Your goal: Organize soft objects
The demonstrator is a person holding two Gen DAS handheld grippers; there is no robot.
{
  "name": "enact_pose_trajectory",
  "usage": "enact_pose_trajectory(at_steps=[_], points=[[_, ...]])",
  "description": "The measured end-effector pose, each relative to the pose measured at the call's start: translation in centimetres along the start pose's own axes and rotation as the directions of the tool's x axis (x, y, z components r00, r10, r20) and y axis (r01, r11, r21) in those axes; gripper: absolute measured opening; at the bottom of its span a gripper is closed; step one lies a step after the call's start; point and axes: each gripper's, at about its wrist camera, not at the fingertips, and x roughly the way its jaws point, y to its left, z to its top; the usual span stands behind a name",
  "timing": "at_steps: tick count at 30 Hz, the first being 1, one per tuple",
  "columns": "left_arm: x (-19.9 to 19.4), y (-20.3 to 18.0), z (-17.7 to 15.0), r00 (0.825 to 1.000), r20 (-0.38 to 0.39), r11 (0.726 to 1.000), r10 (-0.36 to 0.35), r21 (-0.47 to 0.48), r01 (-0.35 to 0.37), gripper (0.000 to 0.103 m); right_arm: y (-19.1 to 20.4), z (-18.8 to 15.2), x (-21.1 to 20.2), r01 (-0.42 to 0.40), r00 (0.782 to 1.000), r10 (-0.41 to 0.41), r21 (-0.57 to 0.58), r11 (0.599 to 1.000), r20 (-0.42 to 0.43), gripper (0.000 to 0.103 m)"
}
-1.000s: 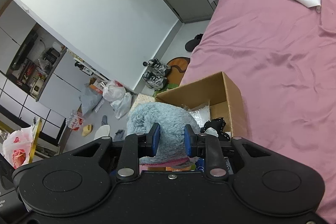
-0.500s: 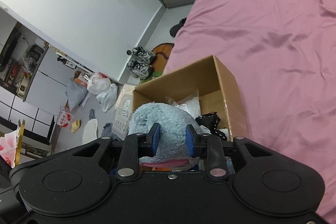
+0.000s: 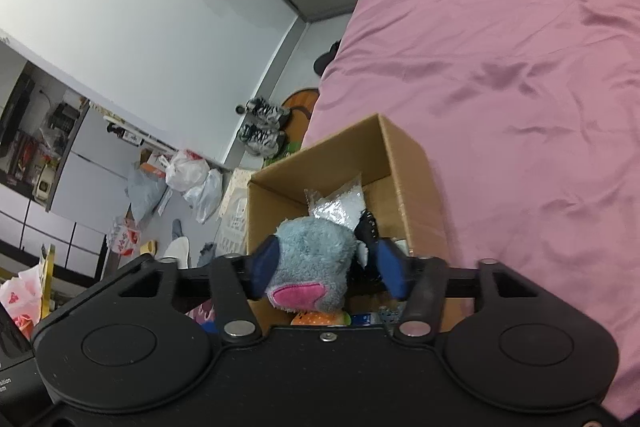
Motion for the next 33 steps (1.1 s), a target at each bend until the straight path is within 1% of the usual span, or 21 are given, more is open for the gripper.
enact_pose_trajectory(at_steps=[2,3,5,9,14,18,22,27,33], points=[[-0.9,-0.1,-0.3,1.0,0.018,1.0,-0.004,0.005,0.004,0.086,-0.1,0.0,-1.1,-0.005,1.0,0.005,0.002,1.0,0.023,0.073],[-1.2,-0.1,-0.4,1.0,0.026,1.0,-0.002,0.007,0.002,0.091,-0.1,-0.1,-1.4,-0.005,1.0,0.005,0.001,1.0,0.031,0.076],[-1.9,-0.2,-0.7,1.0,0.03,1.0,0.005,0.025,-0.006,0.096,-0.3,-0.1,-2.4,0.0,0.999,0.0,-0.007,1.0,0.05,0.08],[-2.7,-0.3,-1.3,1.0,-0.019,0.999,-0.007,0.053,0.008,0.096,-0.5,-0.5,-4.0,0.022,0.996,-0.02,-0.024,0.999,0.083,0.088],[-4.6,-0.7,-2.3,1.0,-0.025,0.997,-0.007,0.08,0.009,0.097,-1.0,-0.7,-6.3,0.036,0.993,-0.031,-0.041,0.999,0.118,0.097],[-6.1,-1.2,-2.9,1.0,-0.019,0.994,-0.025,0.105,0.027,0.101,-1.1,-0.8,-8.0,0.059,0.988,-0.051,-0.053,0.997,0.144,0.098],[-7.7,-2.2,-3.4,0.999,-0.006,0.989,-0.041,0.14,0.041,0.101,-1.2,-1.1,-9.9,0.045,0.985,-0.033,-0.069,0.997,0.167,0.099],[-9.7,-3.2,-4.2,0.999,0.023,0.983,-0.042,0.18,0.037,0.102,-1.1,-1.1,-12.0,0.047,0.982,-0.029,-0.093,0.995,0.185,0.103],[-11.6,-4.1,-5.1,0.998,0.037,0.975,-0.053,0.218,0.044,0.102,-1.0,-1.2,-14.2,0.063,0.984,-0.04,-0.125,0.99,0.174,0.103]])
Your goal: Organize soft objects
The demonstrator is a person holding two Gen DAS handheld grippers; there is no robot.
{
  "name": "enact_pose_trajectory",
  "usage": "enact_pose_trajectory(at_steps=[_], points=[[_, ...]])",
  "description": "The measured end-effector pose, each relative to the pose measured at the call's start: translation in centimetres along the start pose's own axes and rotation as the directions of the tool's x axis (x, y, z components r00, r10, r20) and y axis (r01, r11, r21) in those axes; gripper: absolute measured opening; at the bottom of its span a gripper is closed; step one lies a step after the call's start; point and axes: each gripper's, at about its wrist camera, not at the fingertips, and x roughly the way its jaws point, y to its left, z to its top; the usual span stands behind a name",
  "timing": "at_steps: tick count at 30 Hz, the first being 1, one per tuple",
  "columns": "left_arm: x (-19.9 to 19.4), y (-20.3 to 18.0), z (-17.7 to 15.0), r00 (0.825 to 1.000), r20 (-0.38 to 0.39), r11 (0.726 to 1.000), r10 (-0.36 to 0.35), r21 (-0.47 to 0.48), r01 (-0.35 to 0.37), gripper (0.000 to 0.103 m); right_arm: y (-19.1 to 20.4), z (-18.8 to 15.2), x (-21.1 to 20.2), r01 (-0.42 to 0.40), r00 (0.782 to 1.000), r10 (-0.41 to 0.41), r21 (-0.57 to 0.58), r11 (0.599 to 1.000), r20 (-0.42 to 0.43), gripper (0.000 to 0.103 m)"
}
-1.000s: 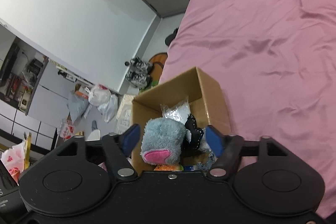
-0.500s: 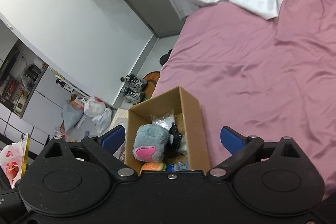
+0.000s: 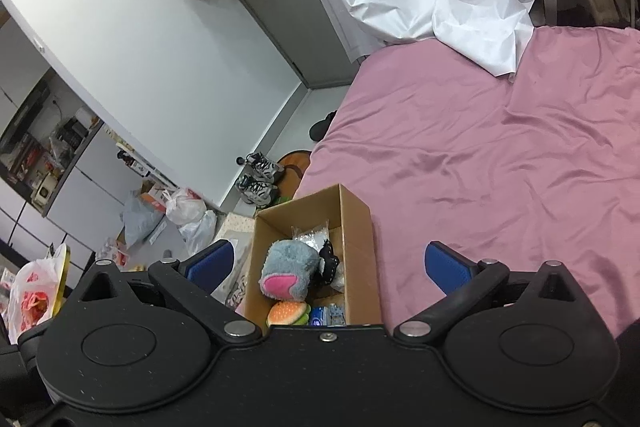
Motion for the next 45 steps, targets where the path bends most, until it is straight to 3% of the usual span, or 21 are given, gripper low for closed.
enact_pose_trajectory(at_steps=[9,15,24,45], points=[[-2.8,-1.5,-1.0,0.999,0.053,0.997,-0.01,0.073,0.006,0.103,0.3,-0.2,-3.5,0.049,0.999,-0.048,-0.128,0.991,0.011,0.103],[-4.7,-2.5,-2.0,0.995,0.102,0.983,-0.006,0.185,-0.014,0.103,0.3,-0.7,-5.5,0.064,0.998,-0.066,-0.195,0.979,-0.001,0.103],[-6.8,-3.4,-3.3,0.993,0.115,0.954,-0.002,0.298,-0.032,0.103,-0.5,-1.0,-7.5,0.069,0.998,-0.069,-0.197,0.978,0.008,0.103],[-8.6,-3.6,-4.0,0.993,0.115,0.95,-0.013,0.312,-0.023,0.103,0.0,-1.4,-9.3,0.036,0.999,-0.033,-0.225,0.974,0.019,0.103]])
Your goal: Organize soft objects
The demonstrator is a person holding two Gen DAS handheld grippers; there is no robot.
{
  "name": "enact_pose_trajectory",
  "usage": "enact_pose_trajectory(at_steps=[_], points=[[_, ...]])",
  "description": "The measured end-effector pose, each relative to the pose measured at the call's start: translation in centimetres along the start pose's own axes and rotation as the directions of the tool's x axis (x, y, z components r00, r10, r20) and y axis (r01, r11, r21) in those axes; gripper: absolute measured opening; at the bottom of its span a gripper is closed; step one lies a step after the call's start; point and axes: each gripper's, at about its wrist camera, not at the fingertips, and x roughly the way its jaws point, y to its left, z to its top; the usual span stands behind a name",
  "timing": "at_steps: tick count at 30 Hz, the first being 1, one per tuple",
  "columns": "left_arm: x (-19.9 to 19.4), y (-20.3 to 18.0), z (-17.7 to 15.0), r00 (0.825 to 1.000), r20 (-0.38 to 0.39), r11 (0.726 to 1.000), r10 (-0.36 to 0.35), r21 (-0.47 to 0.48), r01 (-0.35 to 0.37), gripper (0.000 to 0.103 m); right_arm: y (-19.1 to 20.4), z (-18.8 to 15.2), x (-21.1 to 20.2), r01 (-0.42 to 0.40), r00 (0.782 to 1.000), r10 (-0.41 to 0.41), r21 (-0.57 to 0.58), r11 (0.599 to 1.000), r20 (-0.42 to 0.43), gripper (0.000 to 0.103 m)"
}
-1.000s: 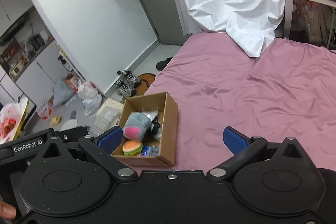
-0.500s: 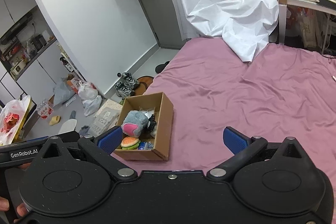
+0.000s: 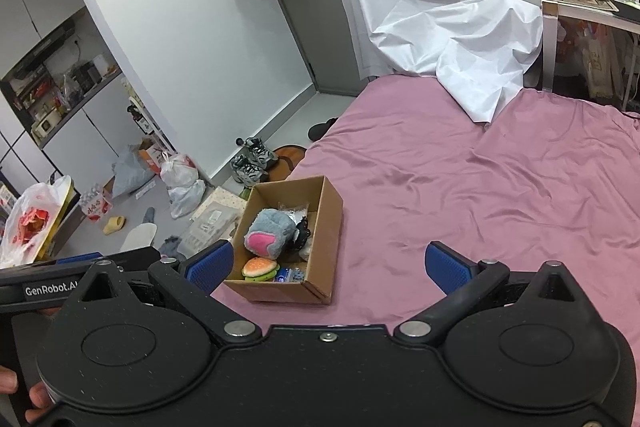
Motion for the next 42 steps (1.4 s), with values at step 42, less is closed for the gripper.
enact_pose_trajectory(at_steps=[42], points=[[-0.22,-0.13,-0.41,1.0,0.003,1.0,0.002,0.012,-0.002,0.103,0.92,-0.16,-0.09,0.03,1.0,-0.029,-0.044,0.999,0.006,0.103]])
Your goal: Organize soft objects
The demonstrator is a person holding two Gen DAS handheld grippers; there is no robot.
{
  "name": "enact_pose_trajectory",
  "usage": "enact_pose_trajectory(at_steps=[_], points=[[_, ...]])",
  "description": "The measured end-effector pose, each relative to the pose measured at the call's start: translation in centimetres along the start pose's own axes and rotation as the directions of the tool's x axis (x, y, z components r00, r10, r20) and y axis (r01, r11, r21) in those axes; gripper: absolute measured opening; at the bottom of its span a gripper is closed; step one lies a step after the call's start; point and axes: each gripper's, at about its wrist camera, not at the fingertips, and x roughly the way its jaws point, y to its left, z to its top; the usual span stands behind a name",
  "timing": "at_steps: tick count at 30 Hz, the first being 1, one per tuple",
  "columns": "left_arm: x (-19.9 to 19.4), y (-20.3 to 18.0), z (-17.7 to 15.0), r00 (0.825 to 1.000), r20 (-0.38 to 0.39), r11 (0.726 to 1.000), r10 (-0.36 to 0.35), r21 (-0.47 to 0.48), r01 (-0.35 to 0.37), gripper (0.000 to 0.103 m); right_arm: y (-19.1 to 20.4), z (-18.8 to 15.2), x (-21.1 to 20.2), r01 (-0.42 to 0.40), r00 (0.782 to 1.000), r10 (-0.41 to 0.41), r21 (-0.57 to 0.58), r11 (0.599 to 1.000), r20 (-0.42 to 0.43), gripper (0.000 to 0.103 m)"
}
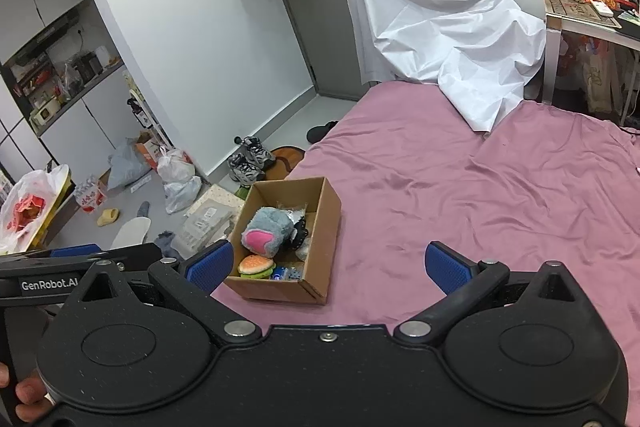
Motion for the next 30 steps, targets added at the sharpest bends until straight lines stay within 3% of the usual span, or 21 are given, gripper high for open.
enact_pose_trajectory(at_steps=[30], points=[[2.1,1.2,-1.5,0.999,-0.04,1.0,0.014,0.0,-0.014,0.103,0.2,-0.8,1.7,0.055,0.997,-0.057,-0.032,0.998,-0.044,0.103]])
